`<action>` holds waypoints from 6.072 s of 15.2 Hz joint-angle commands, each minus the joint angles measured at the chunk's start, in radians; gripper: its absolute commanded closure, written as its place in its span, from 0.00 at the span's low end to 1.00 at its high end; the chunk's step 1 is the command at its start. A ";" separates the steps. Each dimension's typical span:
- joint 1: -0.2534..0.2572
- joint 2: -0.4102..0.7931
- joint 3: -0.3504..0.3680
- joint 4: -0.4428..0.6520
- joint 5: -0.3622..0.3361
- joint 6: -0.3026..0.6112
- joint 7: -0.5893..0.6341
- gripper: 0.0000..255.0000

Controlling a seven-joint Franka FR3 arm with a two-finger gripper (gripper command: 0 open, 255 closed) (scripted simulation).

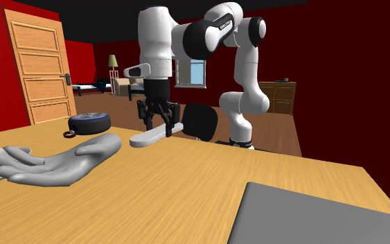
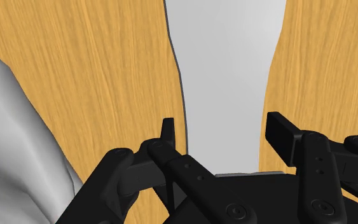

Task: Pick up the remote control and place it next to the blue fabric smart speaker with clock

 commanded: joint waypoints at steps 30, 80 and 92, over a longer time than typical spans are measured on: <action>-0.321 0.239 -0.311 0.349 0.094 -0.115 -0.657 1.00; -0.509 0.582 -0.318 0.431 0.272 0.109 -0.906 0.00; -0.501 0.533 -0.334 0.488 0.244 0.007 -0.889 0.00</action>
